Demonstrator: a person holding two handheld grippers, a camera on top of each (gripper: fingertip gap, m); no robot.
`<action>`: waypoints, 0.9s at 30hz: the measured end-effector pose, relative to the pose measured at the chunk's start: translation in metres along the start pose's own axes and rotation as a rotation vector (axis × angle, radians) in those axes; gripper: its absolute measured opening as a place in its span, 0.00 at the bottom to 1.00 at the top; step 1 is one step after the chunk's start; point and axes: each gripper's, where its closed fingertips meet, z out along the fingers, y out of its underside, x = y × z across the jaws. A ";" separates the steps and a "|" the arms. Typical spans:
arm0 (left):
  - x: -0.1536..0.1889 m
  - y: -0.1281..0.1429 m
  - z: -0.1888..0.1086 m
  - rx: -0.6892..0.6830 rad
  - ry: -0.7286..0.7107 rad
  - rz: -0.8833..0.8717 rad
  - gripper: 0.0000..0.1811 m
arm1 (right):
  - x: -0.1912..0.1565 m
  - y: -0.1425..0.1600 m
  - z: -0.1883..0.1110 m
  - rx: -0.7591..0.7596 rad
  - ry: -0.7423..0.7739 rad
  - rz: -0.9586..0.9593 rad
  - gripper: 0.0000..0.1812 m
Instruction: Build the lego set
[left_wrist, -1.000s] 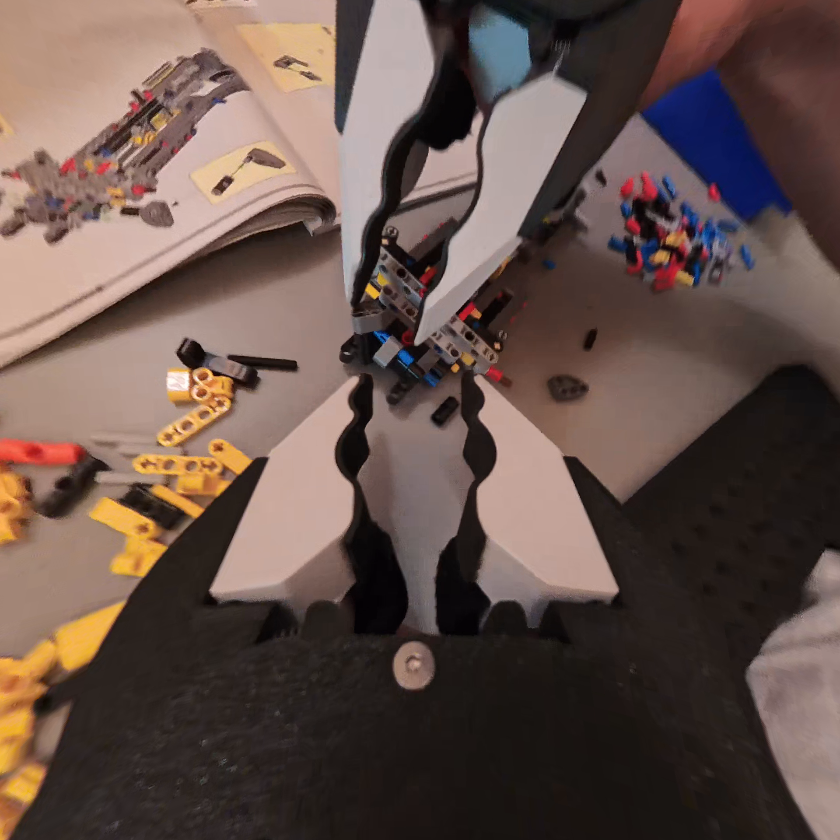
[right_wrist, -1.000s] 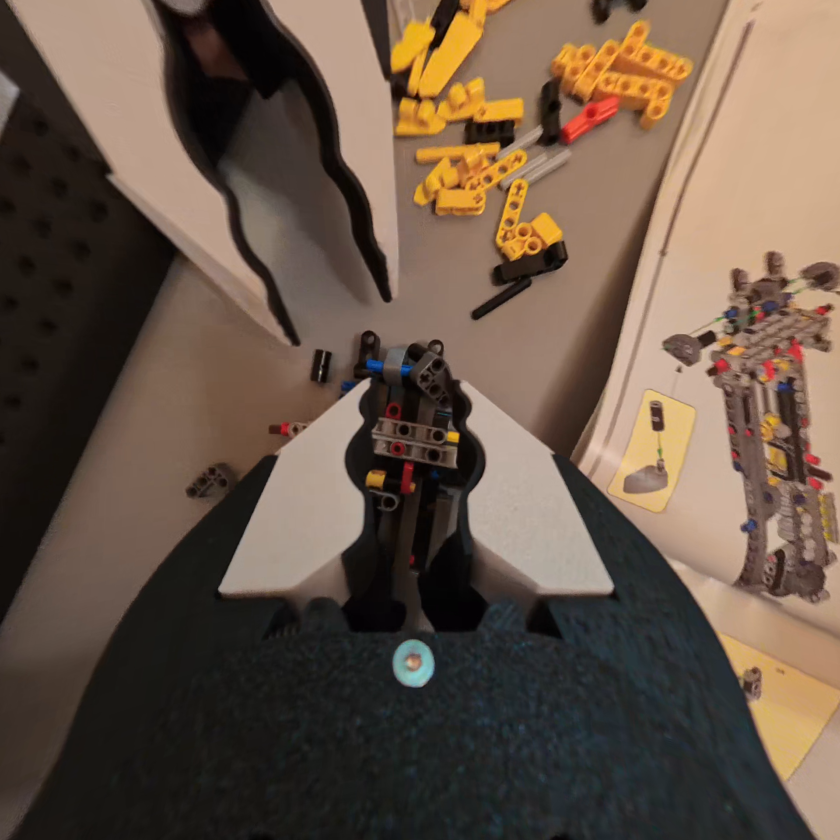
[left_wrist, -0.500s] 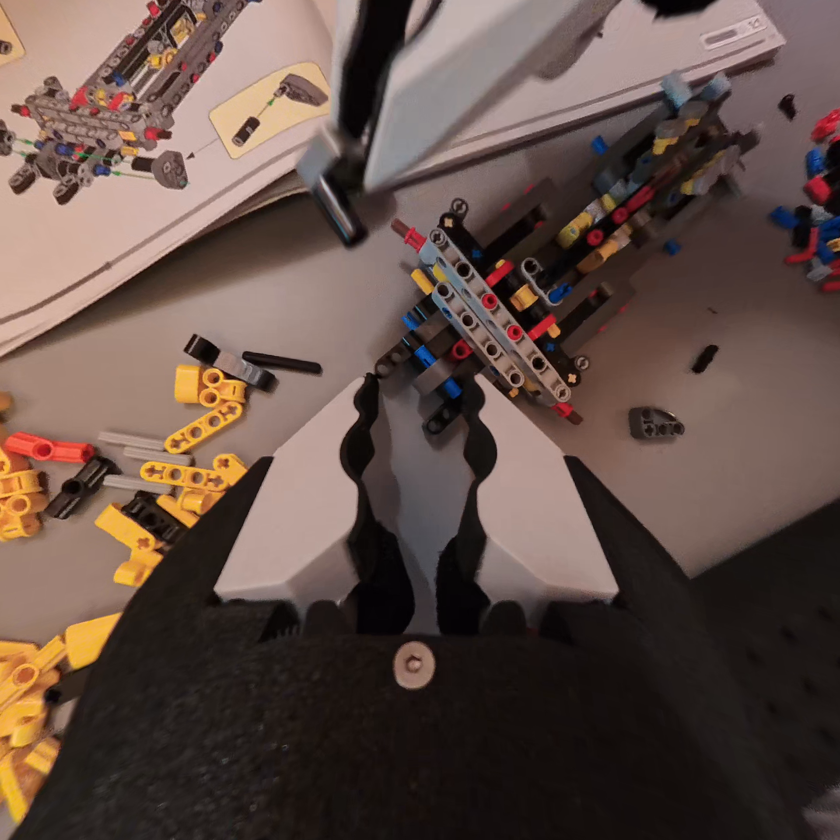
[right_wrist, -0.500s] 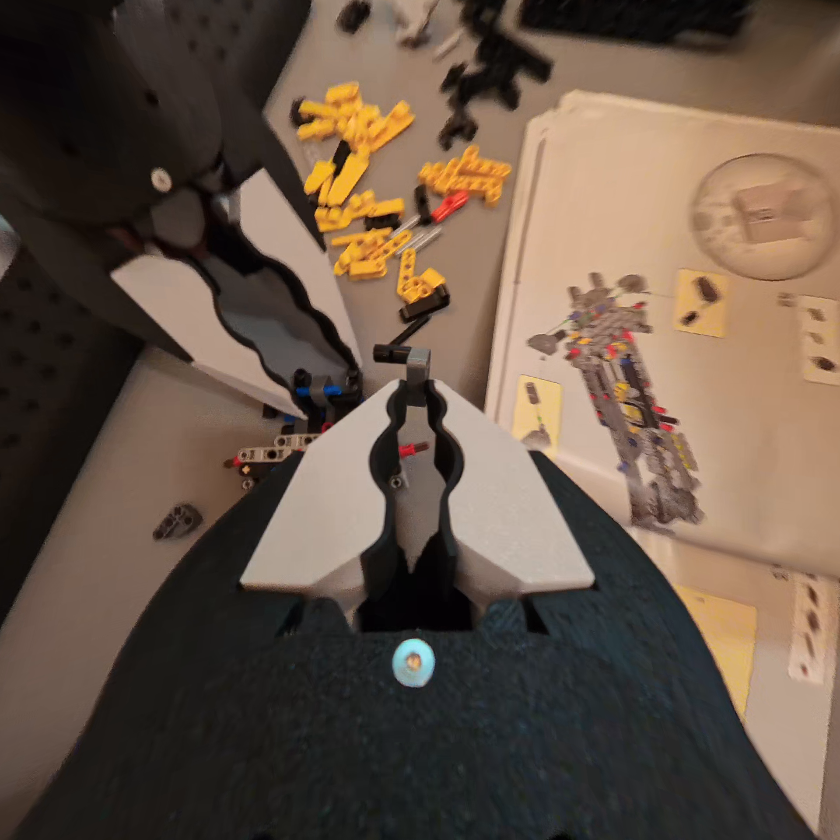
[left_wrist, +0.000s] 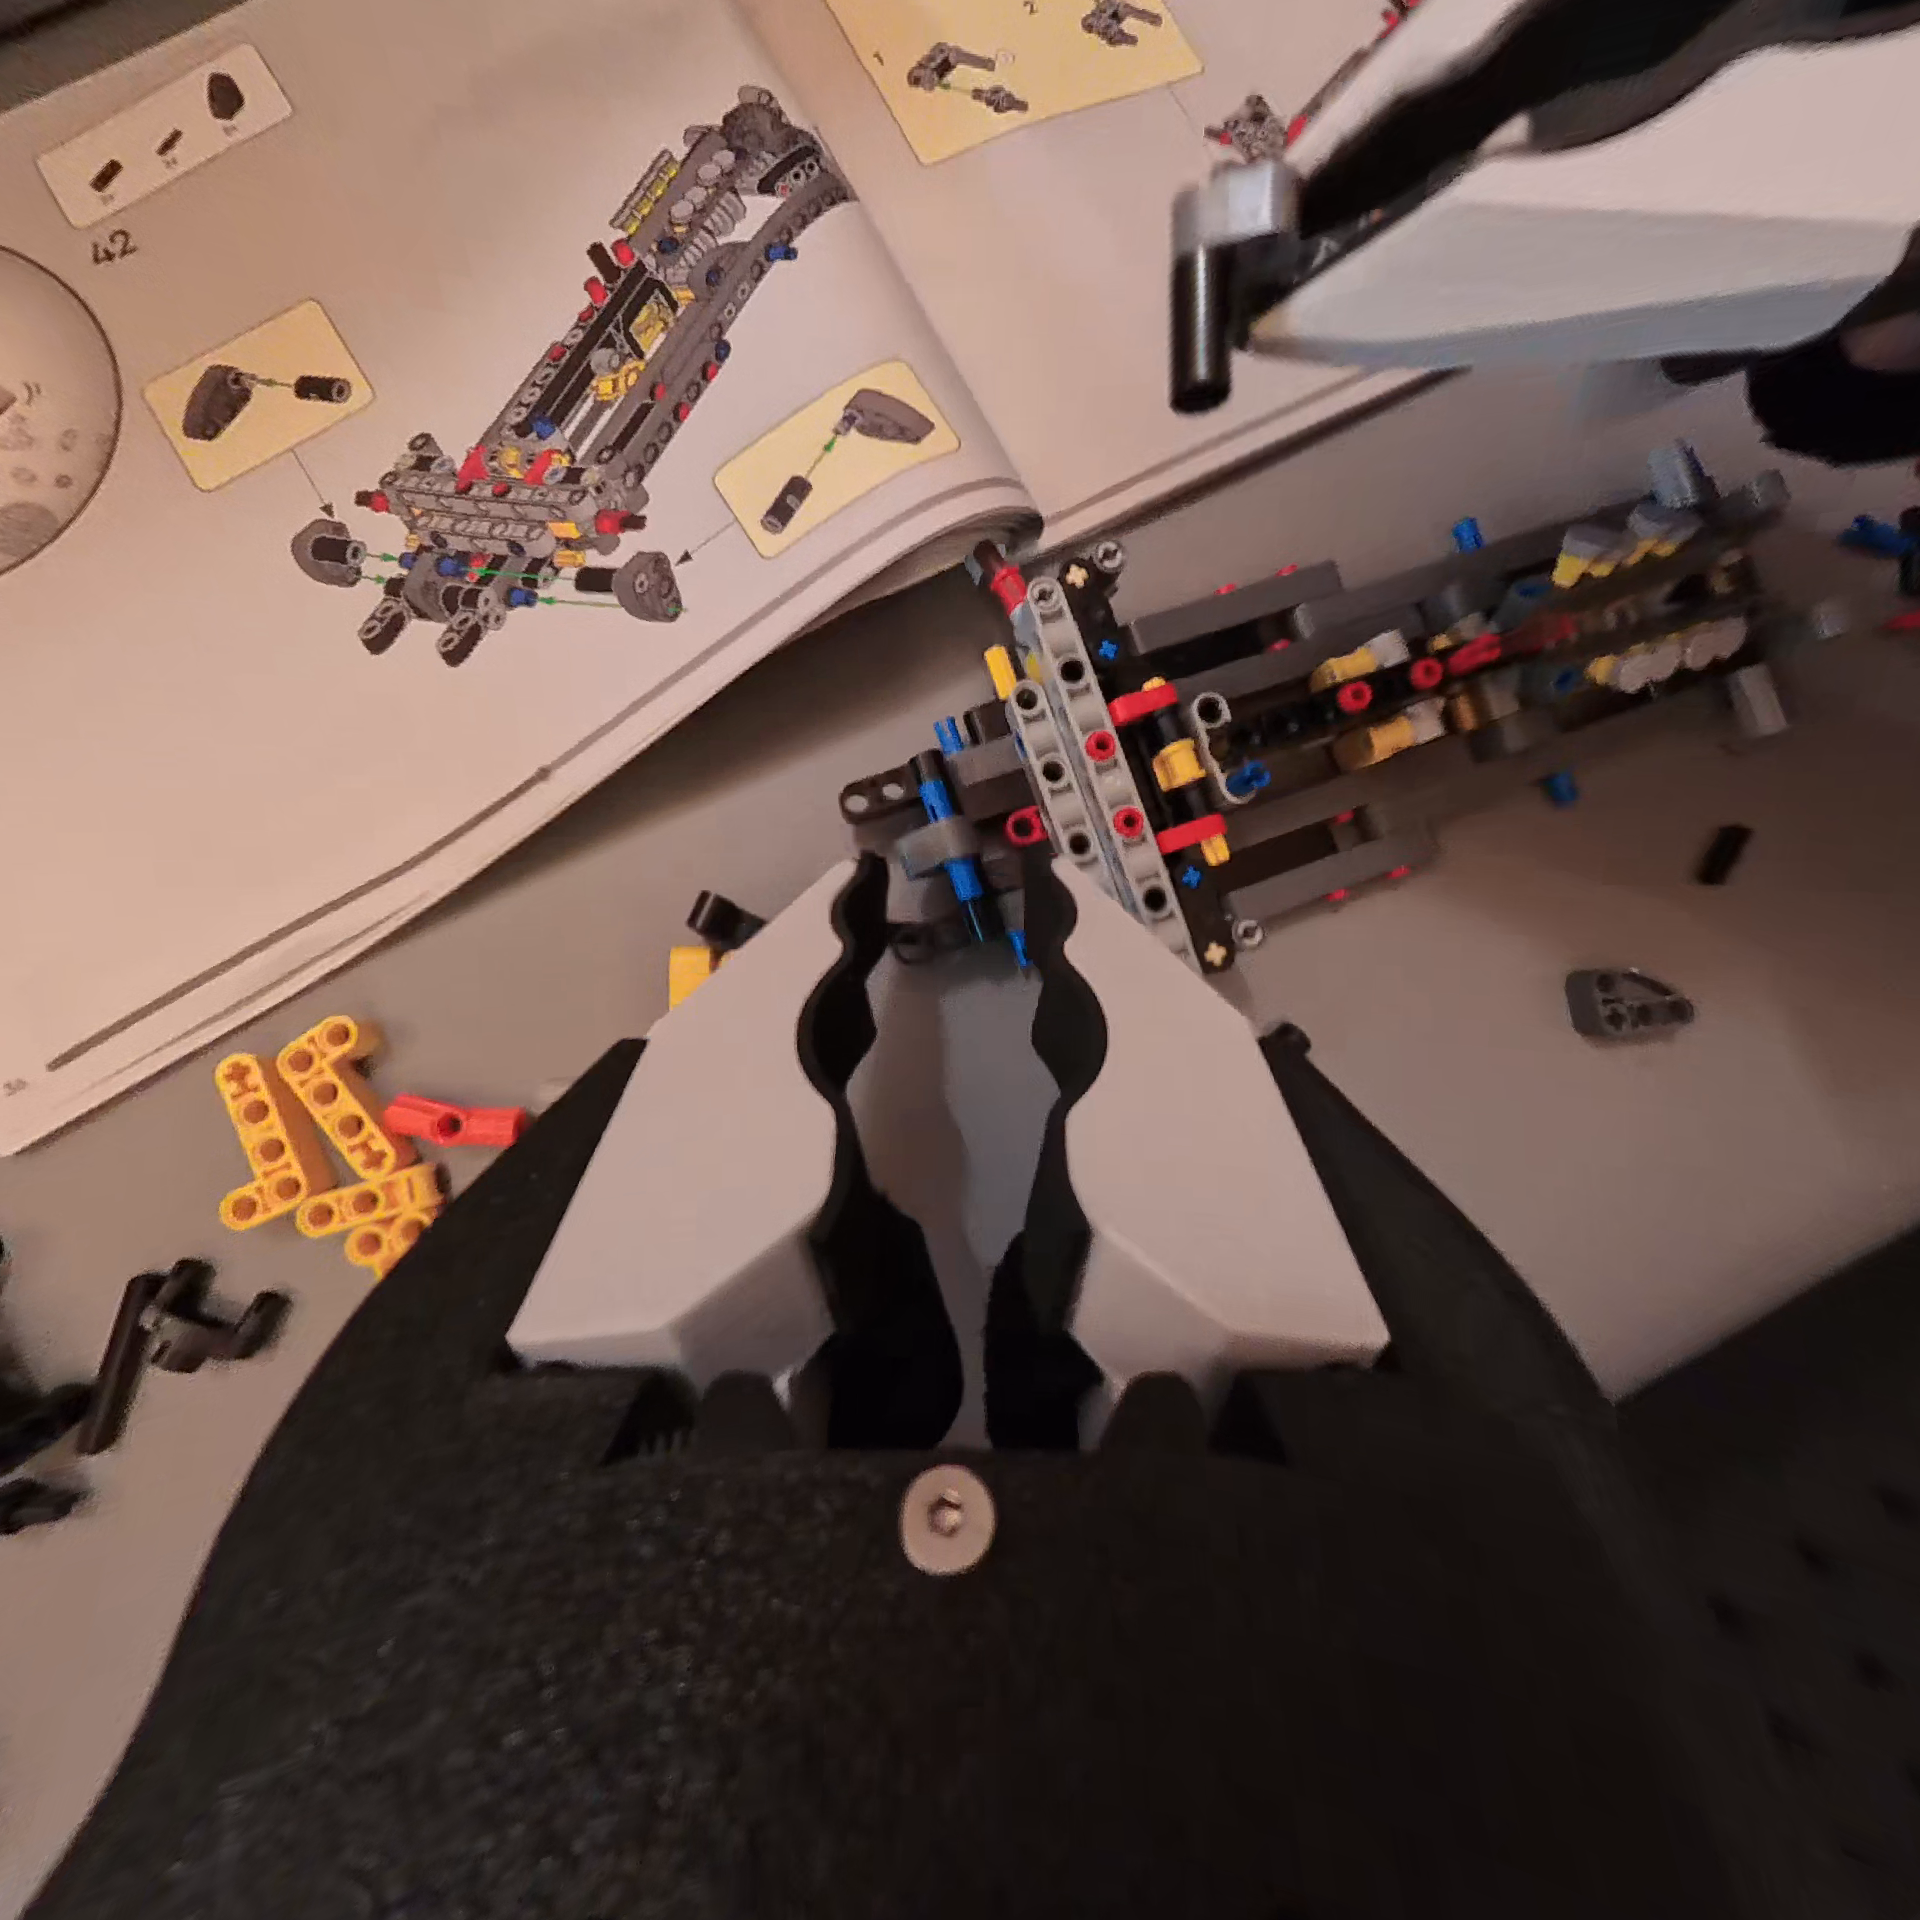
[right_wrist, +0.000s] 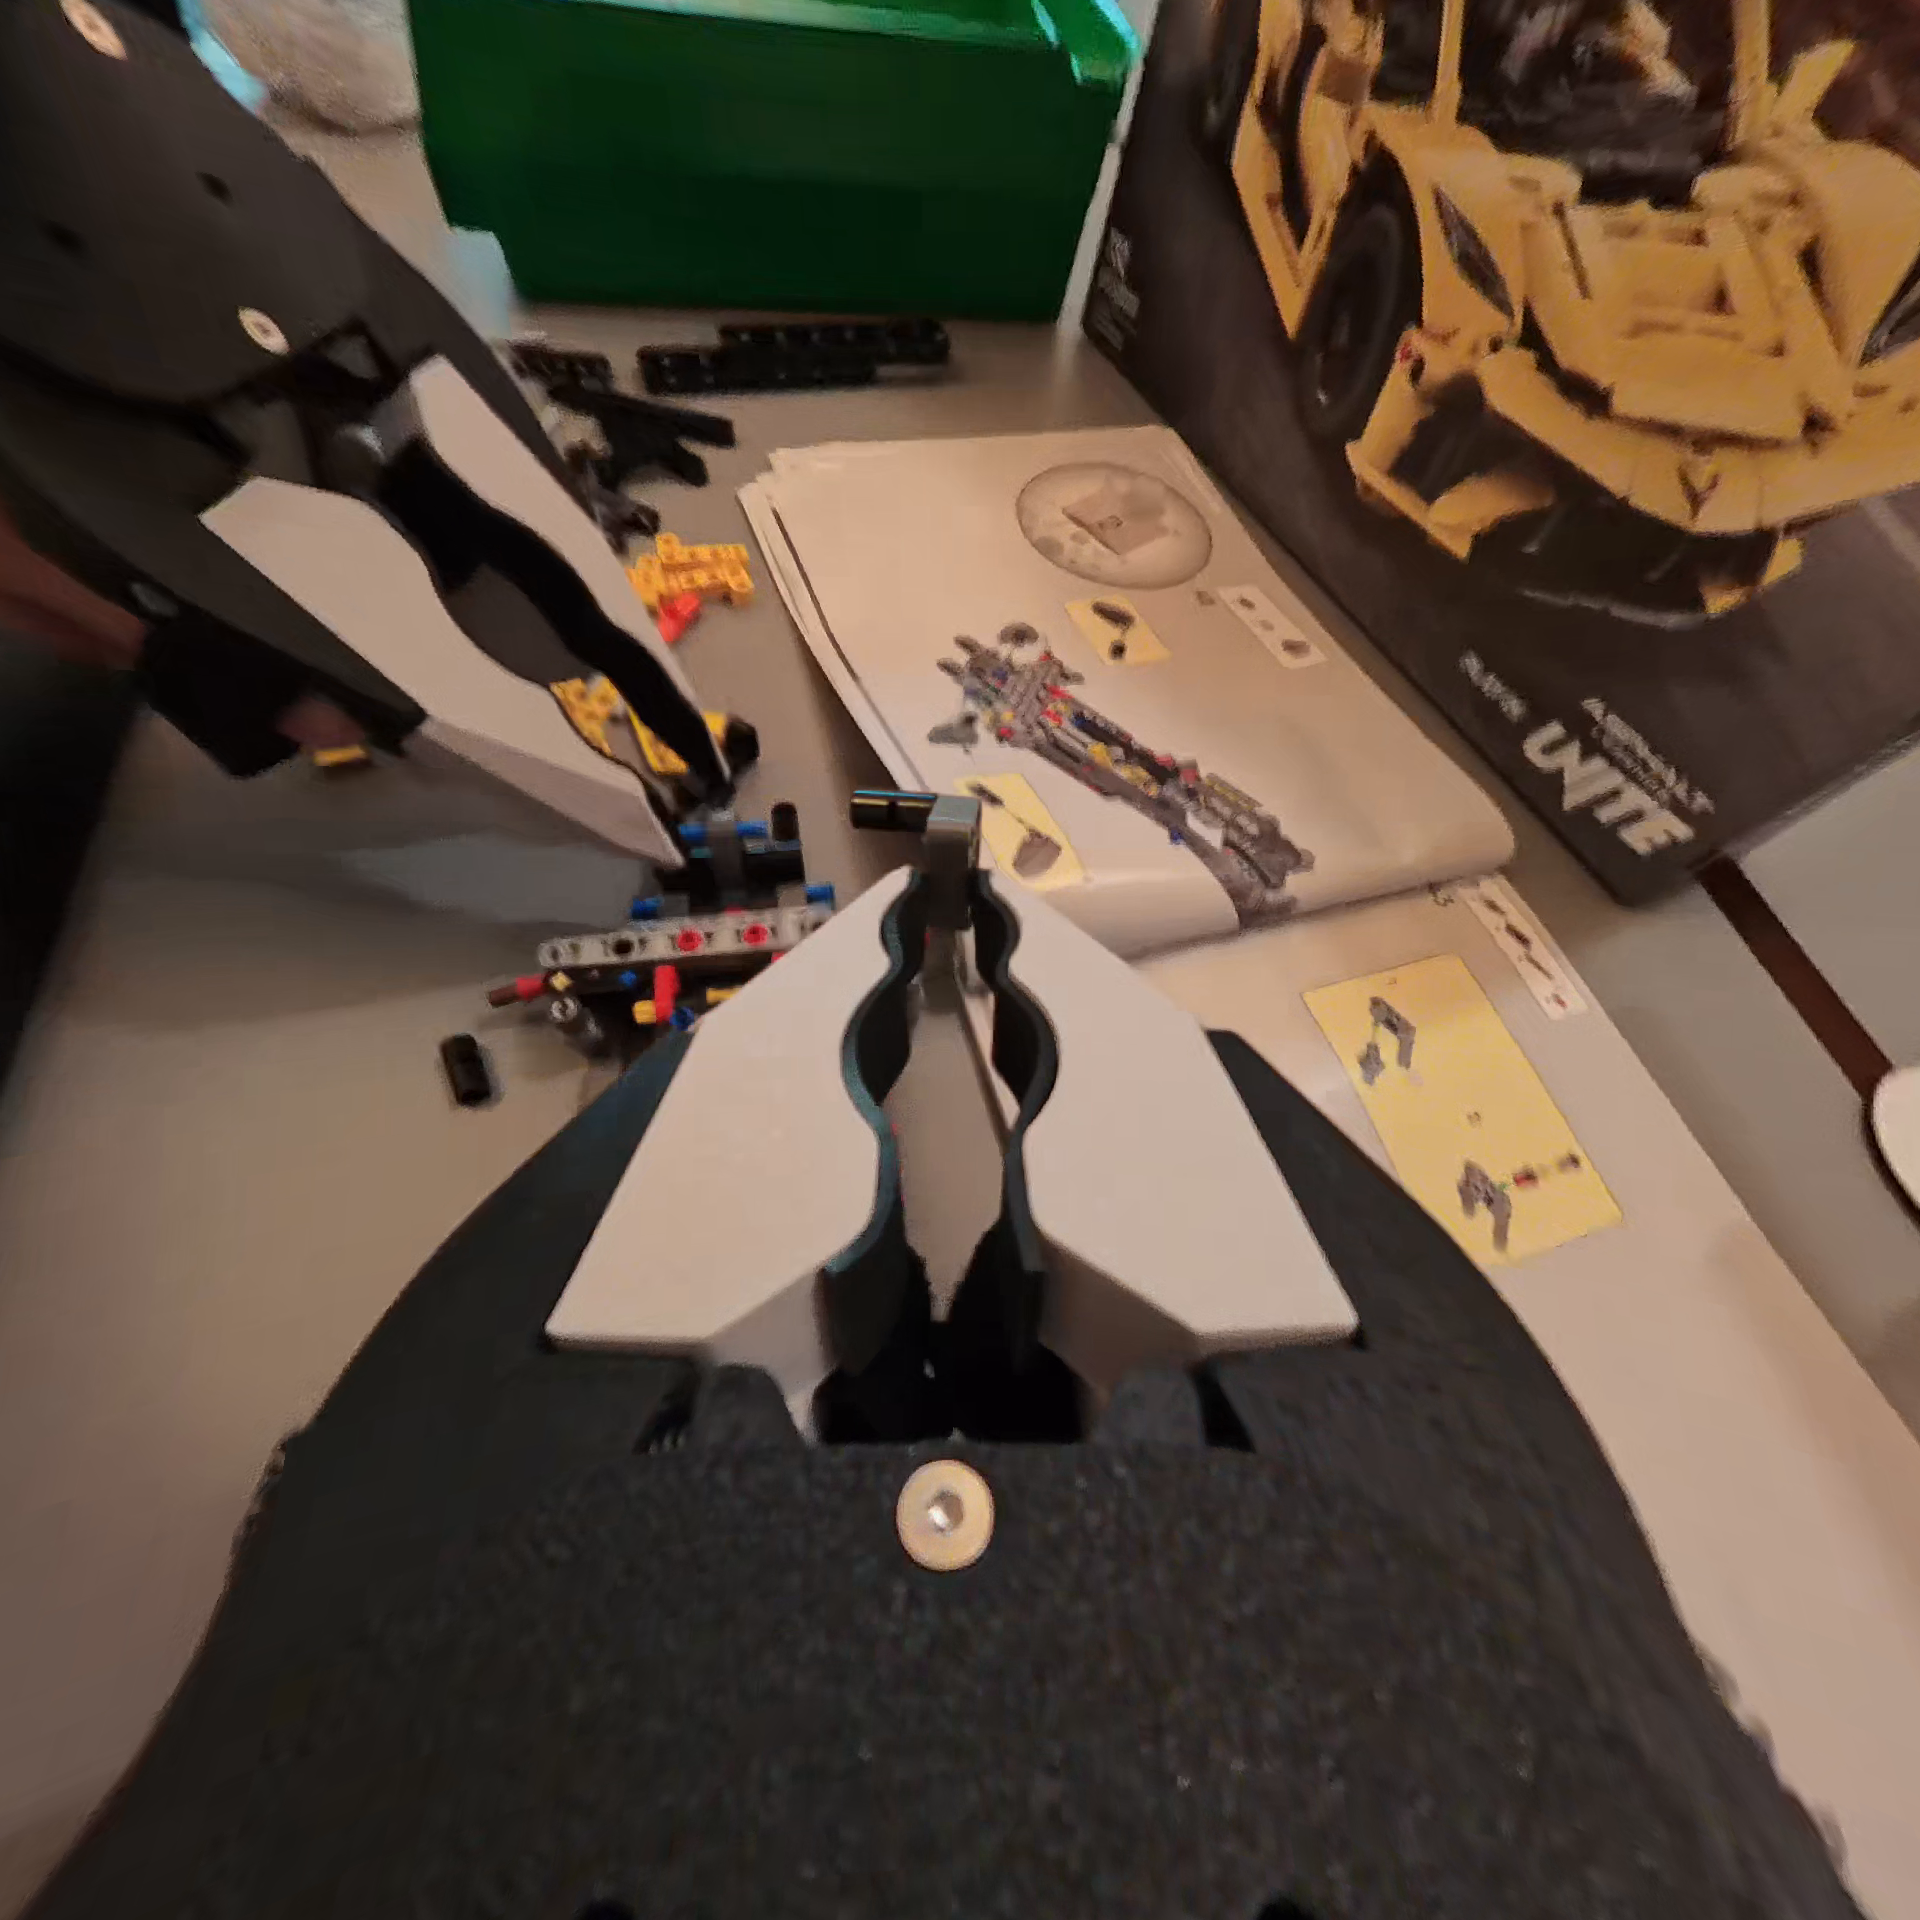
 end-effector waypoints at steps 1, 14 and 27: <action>0.002 0.004 -0.001 -0.007 0.007 0.002 0.12 | -0.005 -0.007 0.003 0.040 -0.031 -0.020 0.04; 0.007 0.030 -0.002 0.003 0.034 0.063 0.04 | -0.041 0.012 0.040 -0.202 -0.221 0.011 0.04; 0.001 0.003 -0.027 0.207 0.153 -0.078 0.12 | -0.065 -0.002 0.055 -0.152 -0.379 0.051 0.04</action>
